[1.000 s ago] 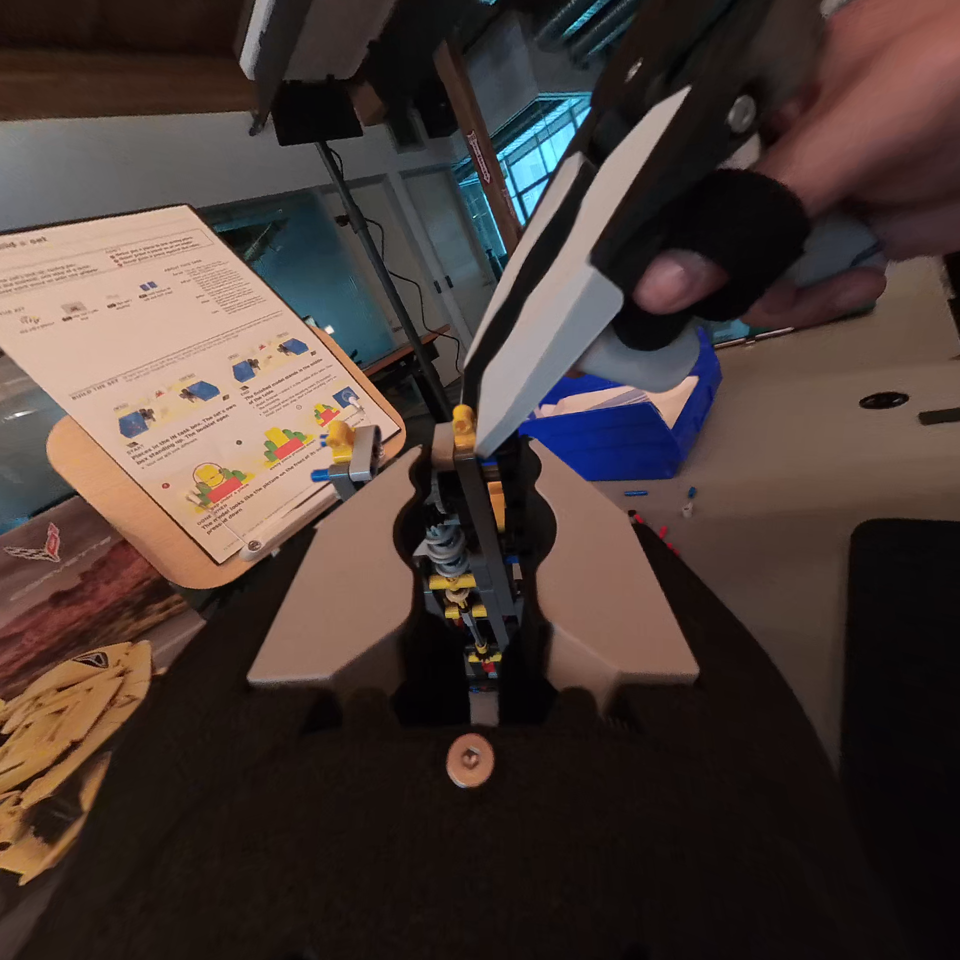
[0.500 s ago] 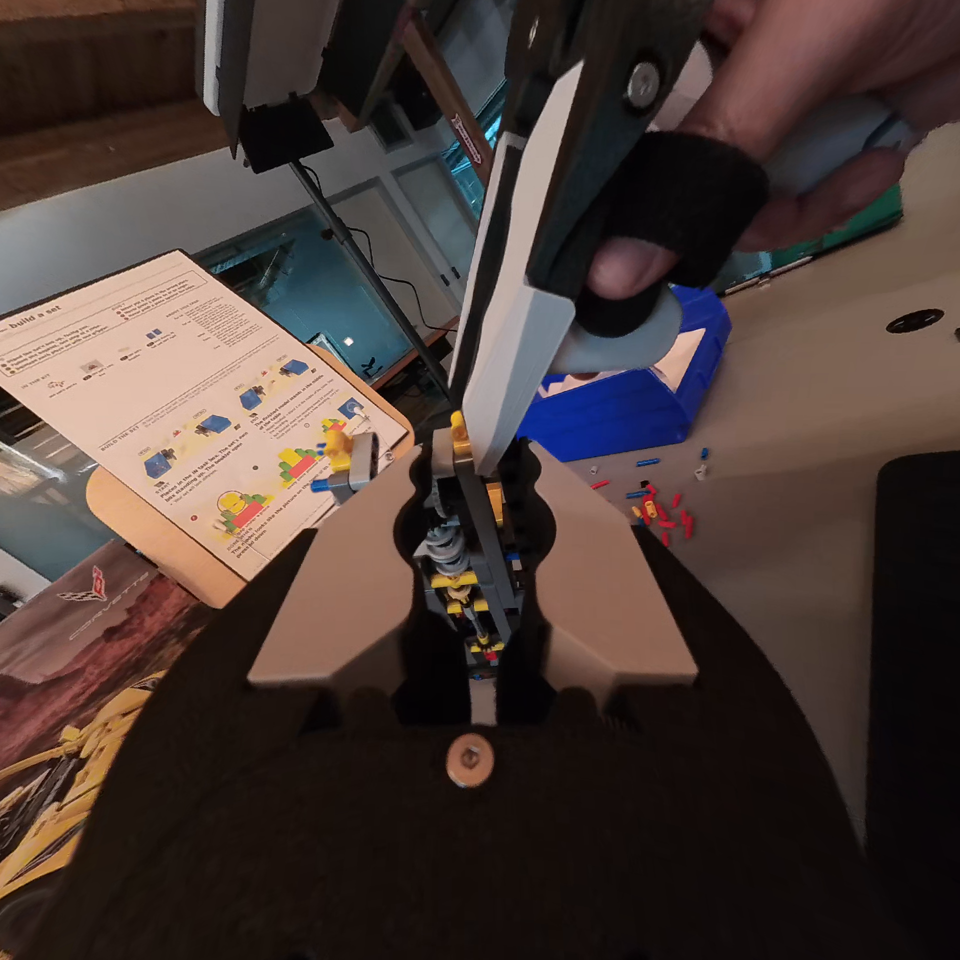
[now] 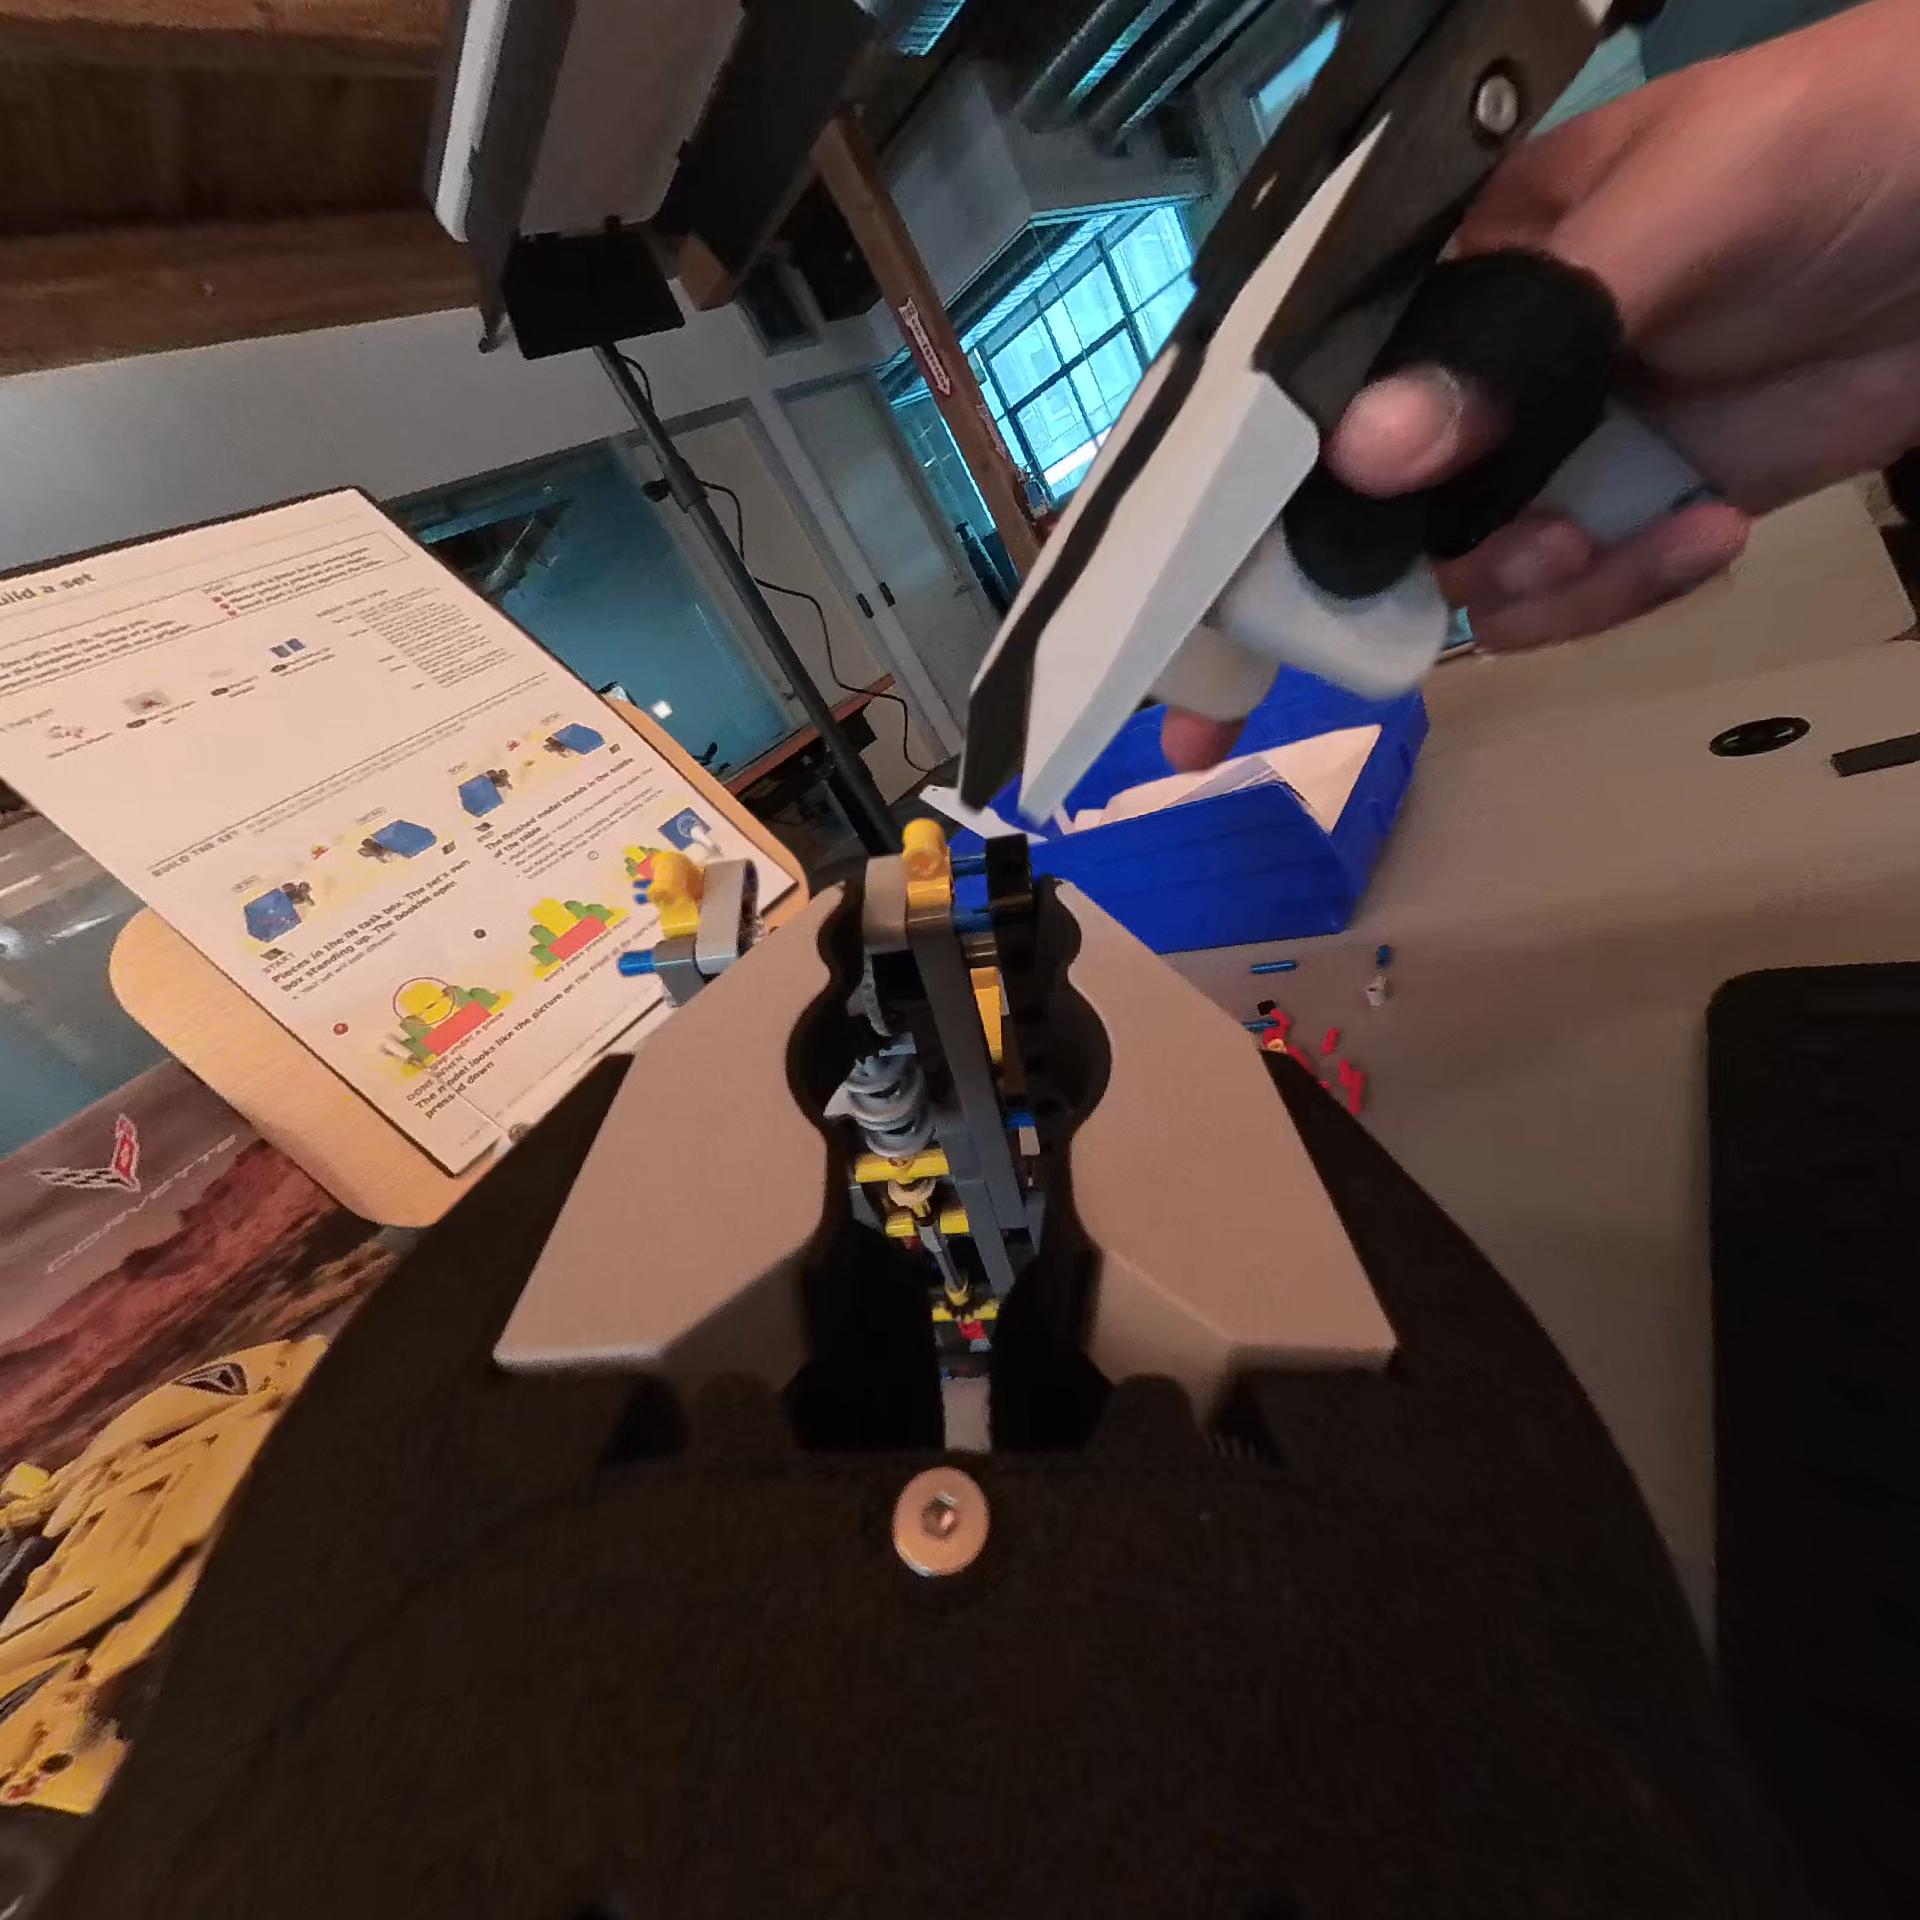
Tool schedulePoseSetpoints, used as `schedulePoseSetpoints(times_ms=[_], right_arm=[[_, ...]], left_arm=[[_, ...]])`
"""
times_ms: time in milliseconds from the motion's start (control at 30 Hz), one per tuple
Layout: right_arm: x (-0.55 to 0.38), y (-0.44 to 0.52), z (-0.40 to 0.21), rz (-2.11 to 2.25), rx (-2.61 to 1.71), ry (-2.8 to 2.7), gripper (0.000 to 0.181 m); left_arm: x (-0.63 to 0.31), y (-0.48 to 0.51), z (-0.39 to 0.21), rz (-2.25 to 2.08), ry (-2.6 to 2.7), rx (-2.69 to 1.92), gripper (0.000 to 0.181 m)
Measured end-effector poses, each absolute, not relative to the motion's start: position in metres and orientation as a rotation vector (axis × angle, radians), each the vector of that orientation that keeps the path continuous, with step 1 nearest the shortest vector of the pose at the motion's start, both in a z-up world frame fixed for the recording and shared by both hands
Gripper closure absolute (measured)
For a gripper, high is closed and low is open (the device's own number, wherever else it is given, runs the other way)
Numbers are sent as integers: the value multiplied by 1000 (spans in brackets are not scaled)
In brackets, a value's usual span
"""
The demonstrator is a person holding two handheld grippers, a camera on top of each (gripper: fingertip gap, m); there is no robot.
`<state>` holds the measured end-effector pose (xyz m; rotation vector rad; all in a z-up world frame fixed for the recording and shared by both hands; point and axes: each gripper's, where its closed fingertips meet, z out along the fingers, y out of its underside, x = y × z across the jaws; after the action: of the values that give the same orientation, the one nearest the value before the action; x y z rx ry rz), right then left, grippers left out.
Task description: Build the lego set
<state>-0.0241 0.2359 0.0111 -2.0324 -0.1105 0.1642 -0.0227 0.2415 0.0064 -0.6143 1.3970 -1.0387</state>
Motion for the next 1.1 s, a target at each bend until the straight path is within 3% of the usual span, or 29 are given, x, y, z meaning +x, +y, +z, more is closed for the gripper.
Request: schedulePoseSetpoints(times_ms=[100,233,333,500,633,733,833,900,1100], right_arm=[[-37,244,-5,155,-2018,-95,140],[-32,246,-7,85,-1958,-8,156],[-34,241,-4,10,-1929,-43,156],[-7,224,11,-314,-1759,-84,163],[-14,253,-16,-280,-1761,-130,137],[-27,285,-9,-353,-1700,-202,135],[-31,305,3,-386,-1654,-253,140],[-29,309,9,-403,-1625,-271,155],[-28,305,11,-285,-1597,-271,157]], left_arm=[[-22,236,5,-982,1384,-594,147],[-24,233,3,-911,1344,-576,147],[-26,231,2,-891,1332,-569,147],[-27,262,9,-1005,1276,-717,147],[-23,299,18,-1138,1199,-932,147],[-23,308,22,-1193,1170,-1004,147],[-25,306,26,-1210,1165,-1018,147],[-27,305,28,-1218,1159,-1025,147],[-25,299,30,-1248,1236,-1045,146]])
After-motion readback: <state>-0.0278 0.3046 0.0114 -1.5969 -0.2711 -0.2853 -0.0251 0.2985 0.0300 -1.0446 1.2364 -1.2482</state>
